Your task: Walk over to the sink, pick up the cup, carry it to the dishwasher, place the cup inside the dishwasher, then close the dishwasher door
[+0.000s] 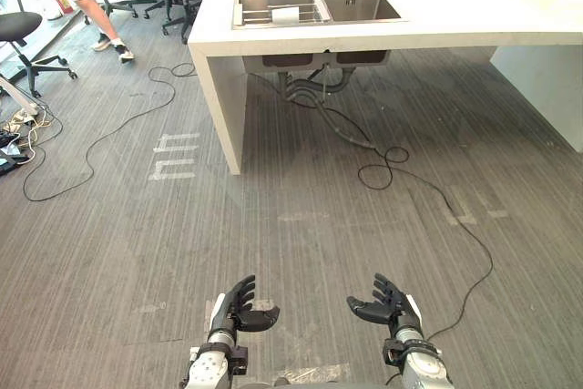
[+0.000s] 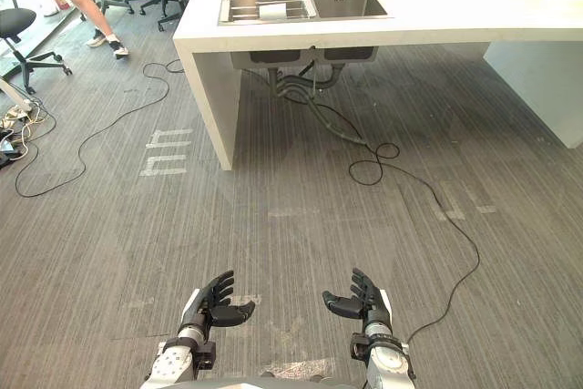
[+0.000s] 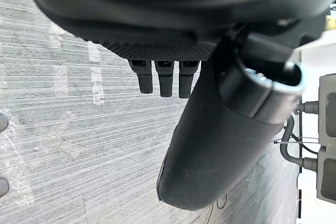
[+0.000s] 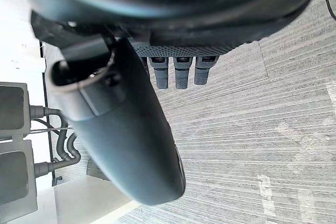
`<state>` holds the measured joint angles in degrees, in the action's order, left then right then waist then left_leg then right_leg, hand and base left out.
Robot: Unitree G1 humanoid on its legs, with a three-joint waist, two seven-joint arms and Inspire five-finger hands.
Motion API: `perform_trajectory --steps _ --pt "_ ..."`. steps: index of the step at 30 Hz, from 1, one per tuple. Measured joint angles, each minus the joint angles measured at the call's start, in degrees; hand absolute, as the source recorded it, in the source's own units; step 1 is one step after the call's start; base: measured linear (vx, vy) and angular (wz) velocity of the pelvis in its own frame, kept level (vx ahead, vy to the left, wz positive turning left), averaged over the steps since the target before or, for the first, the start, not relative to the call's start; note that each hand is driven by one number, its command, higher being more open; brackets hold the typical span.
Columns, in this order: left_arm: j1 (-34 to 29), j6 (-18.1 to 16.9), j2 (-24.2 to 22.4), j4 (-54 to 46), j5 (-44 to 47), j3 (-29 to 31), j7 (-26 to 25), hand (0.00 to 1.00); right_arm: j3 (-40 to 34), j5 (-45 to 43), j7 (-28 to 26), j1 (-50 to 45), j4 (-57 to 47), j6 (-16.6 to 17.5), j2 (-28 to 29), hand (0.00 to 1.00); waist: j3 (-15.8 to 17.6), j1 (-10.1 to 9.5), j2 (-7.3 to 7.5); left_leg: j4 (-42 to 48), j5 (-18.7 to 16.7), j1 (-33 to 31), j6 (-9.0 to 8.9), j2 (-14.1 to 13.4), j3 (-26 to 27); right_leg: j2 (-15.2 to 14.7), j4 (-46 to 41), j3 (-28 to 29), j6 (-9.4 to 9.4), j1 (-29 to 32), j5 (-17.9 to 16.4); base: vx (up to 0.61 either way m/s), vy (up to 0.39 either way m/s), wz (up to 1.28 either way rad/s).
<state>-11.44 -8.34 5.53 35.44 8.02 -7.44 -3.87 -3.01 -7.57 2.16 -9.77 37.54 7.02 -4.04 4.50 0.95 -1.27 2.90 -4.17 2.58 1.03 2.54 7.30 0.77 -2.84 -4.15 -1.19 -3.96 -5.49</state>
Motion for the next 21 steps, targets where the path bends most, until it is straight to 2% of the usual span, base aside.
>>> perform_trajectory --steps 2,8,21 --pt "-0.76 0.0 0.04 0.01 0.23 0.9 -0.01 0.9 -0.26 -0.01 0.33 -0.14 0.0 0.0 -0.02 0.9 -0.14 0.1 0.11 -0.74 0.7 0.03 1.11 0.02 0.0 0.08 0.06 -0.19 0.37 0.33 0.24 -0.04 -0.008 0.0" --pt "-1.35 0.01 0.12 0.01 2.13 3.39 -0.1 0.9 -1.46 -0.02 0.38 -0.33 -1.13 0.0 -0.22 0.9 -0.29 0.07 0.24 -1.62 1.42 0.02 2.04 0.2 0.01 0.09 1.03 -0.25 1.33 0.37 1.04 -0.02 0.0 0.0" --pt "-1.24 0.0 0.1 -0.03 4.39 4.91 -0.78 0.9 -3.98 -0.01 0.48 -0.54 -4.93 0.01 -0.14 0.9 -0.3 0.1 0.25 -2.82 1.67 0.33 2.18 0.43 -0.02 0.05 1.97 -0.51 1.21 0.08 1.26 0.01 0.001 0.0"
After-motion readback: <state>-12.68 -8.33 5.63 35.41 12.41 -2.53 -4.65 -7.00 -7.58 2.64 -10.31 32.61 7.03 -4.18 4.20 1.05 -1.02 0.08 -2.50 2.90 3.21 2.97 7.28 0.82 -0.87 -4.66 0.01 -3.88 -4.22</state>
